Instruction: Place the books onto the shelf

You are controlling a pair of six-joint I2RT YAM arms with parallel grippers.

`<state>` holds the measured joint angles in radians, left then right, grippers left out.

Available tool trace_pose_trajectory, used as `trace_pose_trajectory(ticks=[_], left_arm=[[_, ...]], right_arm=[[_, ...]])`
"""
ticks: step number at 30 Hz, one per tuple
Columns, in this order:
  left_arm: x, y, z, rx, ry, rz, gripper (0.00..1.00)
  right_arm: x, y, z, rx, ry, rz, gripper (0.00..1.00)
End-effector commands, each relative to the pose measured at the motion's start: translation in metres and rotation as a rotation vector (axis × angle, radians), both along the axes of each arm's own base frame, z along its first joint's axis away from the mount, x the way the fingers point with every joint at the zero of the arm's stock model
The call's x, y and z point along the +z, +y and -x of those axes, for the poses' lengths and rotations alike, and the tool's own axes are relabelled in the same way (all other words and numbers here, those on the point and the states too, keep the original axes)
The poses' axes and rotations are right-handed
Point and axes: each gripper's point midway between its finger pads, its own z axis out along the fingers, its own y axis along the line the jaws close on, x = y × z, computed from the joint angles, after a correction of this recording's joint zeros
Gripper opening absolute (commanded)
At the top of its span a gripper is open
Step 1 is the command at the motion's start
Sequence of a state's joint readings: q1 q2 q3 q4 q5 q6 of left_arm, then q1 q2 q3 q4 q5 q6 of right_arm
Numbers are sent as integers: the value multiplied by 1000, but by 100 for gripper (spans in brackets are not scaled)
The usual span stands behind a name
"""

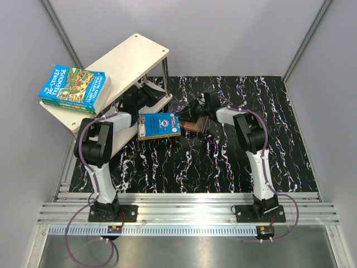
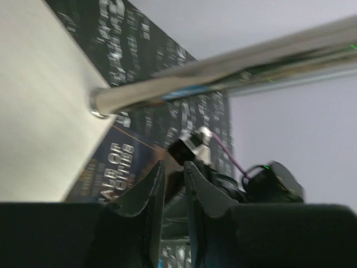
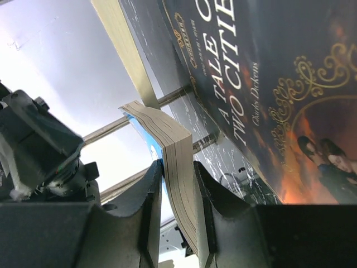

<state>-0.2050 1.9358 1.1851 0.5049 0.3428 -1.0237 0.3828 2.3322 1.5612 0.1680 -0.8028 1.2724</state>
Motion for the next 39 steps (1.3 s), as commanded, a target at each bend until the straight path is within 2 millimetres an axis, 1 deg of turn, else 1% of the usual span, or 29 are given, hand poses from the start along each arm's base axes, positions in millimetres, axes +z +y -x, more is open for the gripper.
trace_pose_trajectory(ticks=[1,2,3,4,5,6,8,9,10,13,14,15,16,17,19,20,23,25,26,27,28,30,31,33,34,35,36,37,39], left_arm=[[39,-38,23,-186,-56,165,27],[42,-47,30,-214,-59,171,28],[45,-52,35,-236,-61,168,29],[53,-54,40,-245,-75,155,32],[54,-57,43,-249,-72,137,33],[51,-56,46,-250,-58,106,35],[62,-66,52,-291,-66,88,40],[56,-71,59,-327,-35,67,41],[59,-77,65,-355,-36,62,41],[67,-83,79,-391,-31,53,43],[77,-83,87,-399,-47,55,43],[80,-82,91,-400,-44,53,44],[87,-82,98,-408,-59,52,44],[106,-81,106,-409,-100,56,44],[118,-82,119,-420,-118,55,45],[133,-81,129,-432,-137,58,45],[143,-85,147,-463,-129,42,45],[158,-87,164,-479,-145,44,45],[161,-88,170,-477,-143,43,45],[175,-86,180,-476,-167,50,45],[181,-88,188,-484,-174,54,45],[194,-87,201,-474,-193,48,45],[210,-86,215,-478,-227,51,46],[219,-81,228,-469,-236,40,45],[229,-76,241,-468,-251,42,46],[225,-72,247,-464,-226,32,46],[227,-69,251,-457,-229,25,46],[230,-65,258,-451,-231,17,46],[236,-52,274,-429,-240,-1,46]], right_arm=[[30,-4,-20,-58,-82,-35,0],[31,-6,-22,-65,-82,-42,0],[34,-7,-23,-68,-95,-52,0],[32,-8,-21,-64,-96,-48,0],[32,-9,-20,-65,-96,-45,0],[32,-9,-19,-65,-103,-48,0],[29,-11,-16,-69,-89,-58,0],[30,-11,-17,-75,-99,-67,0],[29,-11,-15,-77,-91,-71,0],[30,-12,-18,-81,-104,-82,0],[31,-11,-19,-83,-107,-83,0],[31,-11,-19,-84,-109,-85,0],[32,-12,-21,-89,-108,-88,0],[34,-12,-22,-92,-117,-94,0],[36,-11,-24,-102,-115,-104,0],[38,-11,-26,-106,-122,-110,0],[42,-10,-31,-128,-122,-129,0],[48,-9,-36,-140,-125,-138,0],[49,-9,-38,-145,-127,-143,0],[53,-8,-40,-150,-127,-148,0],[56,-9,-43,-165,-135,-149,0],[62,-9,-46,-178,-144,-149,0],[65,-11,-50,-200,-152,-141,0],[68,-12,-52,-219,-154,-132,0],[71,-14,-55,-250,-156,-121,0],[70,-14,-56,-266,-150,-113,0],[68,-16,-57,-283,-141,-103,0],[72,-20,-62,-329,-151,-85,0],[70,-20,-63,-360,-132,-57,0]])
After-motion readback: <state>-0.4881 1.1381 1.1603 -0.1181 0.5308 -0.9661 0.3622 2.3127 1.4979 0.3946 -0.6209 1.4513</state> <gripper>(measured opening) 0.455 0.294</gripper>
